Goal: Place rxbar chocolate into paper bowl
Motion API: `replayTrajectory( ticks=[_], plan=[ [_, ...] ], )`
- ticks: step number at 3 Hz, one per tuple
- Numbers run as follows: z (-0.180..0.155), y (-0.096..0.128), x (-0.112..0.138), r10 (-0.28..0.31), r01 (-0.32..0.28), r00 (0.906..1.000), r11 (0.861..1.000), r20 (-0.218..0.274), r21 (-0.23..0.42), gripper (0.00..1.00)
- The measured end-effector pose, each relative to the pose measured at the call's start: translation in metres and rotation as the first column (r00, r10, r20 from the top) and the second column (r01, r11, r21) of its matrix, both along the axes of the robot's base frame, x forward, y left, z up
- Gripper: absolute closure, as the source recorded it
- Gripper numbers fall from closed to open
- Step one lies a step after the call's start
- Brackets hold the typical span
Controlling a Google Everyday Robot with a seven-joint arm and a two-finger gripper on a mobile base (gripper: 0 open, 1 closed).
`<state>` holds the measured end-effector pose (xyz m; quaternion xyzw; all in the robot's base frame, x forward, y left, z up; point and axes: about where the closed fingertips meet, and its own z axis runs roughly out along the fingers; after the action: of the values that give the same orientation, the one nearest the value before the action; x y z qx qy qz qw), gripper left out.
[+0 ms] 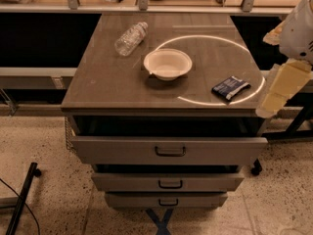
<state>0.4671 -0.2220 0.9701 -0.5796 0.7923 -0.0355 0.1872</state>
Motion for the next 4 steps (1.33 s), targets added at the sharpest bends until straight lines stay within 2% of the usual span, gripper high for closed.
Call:
replayTrajectory(
  ticks=[1, 2, 3, 4],
  plan=[
    [-0.015, -0.011, 0.068, -0.174, 0.160, 0.9827, 0.970, 0.063, 0.182, 0.00],
    [-0.044, -0.010, 0.106, -0.309, 0.274, 0.9488, 0.906, 0.063, 0.323, 0.00],
    [-0.077, -0.008, 0.135, -0.411, 0.353, 0.9086, 0.848, 0.072, 0.395, 0.00],
    [-0.074, -0.007, 0.150, -0.445, 0.359, 0.8884, 0.827, 0.114, 0.433, 0.00]
  ],
)
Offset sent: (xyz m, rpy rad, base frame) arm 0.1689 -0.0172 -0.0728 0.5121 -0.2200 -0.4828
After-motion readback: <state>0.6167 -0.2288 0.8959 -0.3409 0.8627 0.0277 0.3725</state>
